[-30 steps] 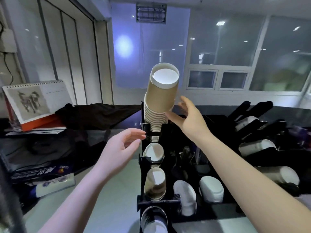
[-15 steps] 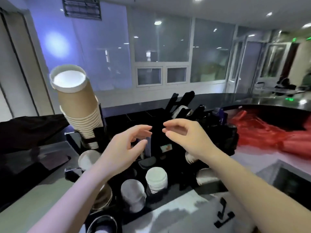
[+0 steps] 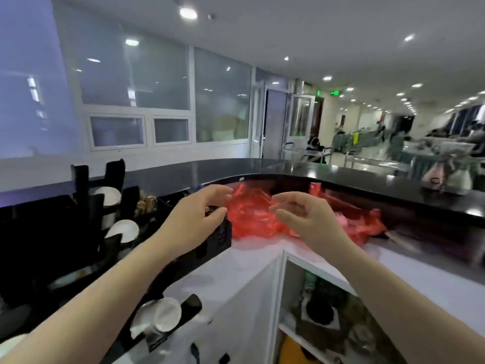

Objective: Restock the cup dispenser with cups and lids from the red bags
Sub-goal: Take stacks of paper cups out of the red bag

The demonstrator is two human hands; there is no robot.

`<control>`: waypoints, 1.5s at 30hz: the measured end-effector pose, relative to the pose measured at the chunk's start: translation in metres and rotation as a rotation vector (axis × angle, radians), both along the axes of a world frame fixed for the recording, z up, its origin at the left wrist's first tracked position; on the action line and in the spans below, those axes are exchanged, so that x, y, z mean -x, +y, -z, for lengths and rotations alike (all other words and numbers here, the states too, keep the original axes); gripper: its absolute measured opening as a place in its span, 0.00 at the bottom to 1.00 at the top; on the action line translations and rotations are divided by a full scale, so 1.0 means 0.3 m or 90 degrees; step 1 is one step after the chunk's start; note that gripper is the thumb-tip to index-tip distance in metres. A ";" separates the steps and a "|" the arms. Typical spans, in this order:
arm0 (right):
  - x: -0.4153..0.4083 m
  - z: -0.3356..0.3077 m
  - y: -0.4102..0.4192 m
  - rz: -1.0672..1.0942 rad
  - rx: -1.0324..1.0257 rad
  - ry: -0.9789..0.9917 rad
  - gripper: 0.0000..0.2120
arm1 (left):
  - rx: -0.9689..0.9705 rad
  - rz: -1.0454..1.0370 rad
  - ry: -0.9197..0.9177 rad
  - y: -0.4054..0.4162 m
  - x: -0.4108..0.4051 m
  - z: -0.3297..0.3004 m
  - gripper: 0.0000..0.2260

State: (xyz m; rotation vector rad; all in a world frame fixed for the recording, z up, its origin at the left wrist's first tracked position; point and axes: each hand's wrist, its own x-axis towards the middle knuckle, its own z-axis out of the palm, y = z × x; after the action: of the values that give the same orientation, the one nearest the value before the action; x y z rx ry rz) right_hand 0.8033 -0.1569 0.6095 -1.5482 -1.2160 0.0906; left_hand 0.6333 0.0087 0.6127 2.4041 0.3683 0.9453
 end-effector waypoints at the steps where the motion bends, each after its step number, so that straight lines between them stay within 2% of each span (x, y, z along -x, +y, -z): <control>1: -0.076 0.014 -0.040 0.027 0.002 0.008 0.10 | -0.002 0.013 0.005 -0.022 -0.097 0.017 0.15; 5: -0.343 0.087 -0.181 0.142 0.010 0.014 0.09 | 0.010 0.092 0.044 -0.121 -0.481 0.095 0.13; 9: -0.601 0.175 -0.304 0.249 0.039 0.019 0.07 | 0.076 0.160 0.096 -0.222 -0.841 0.198 0.13; 15: -0.944 0.290 -0.351 0.355 0.061 0.036 0.12 | 0.194 0.201 0.102 -0.250 -1.208 0.398 0.12; 21: -1.298 0.343 -0.295 0.418 0.126 0.025 0.16 | 0.266 0.180 0.034 -0.131 -1.577 0.495 0.14; 27: -1.556 0.370 -0.293 0.465 0.172 0.013 0.14 | 0.246 0.165 -0.032 -0.040 -1.877 0.501 0.15; 30: -1.652 0.401 -0.304 0.481 0.208 0.023 0.15 | 0.164 0.140 -0.017 -0.004 -1.964 0.490 0.16; 32: -1.728 0.413 -0.289 0.474 0.238 0.030 0.11 | 0.008 0.077 0.029 0.037 -2.016 0.491 0.14; 34: -1.808 0.424 -0.250 0.460 0.253 0.029 0.08 | -0.124 0.012 0.129 0.077 -2.056 0.505 0.14; 37: -1.909 0.469 -0.156 0.417 0.290 0.003 0.09 | -0.118 -0.056 0.267 0.133 -2.072 0.560 0.17; 40: -1.975 0.541 -0.049 0.355 0.345 -0.025 0.09 | -0.141 -0.093 0.333 0.180 -2.060 0.628 0.21; 43: -2.030 0.602 0.034 0.311 0.368 -0.055 0.11 | -0.162 -0.112 0.481 0.205 -2.050 0.686 0.35; 45: -2.054 0.635 0.078 0.292 0.386 -0.078 0.12 | -0.130 -0.123 0.573 0.209 -2.046 0.723 0.44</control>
State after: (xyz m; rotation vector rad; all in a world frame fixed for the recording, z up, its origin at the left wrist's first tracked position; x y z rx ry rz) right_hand 1.4195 -0.1335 0.4189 -2.3602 -0.9358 0.0666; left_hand 1.2472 0.0714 0.3957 2.9036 0.8608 -0.1091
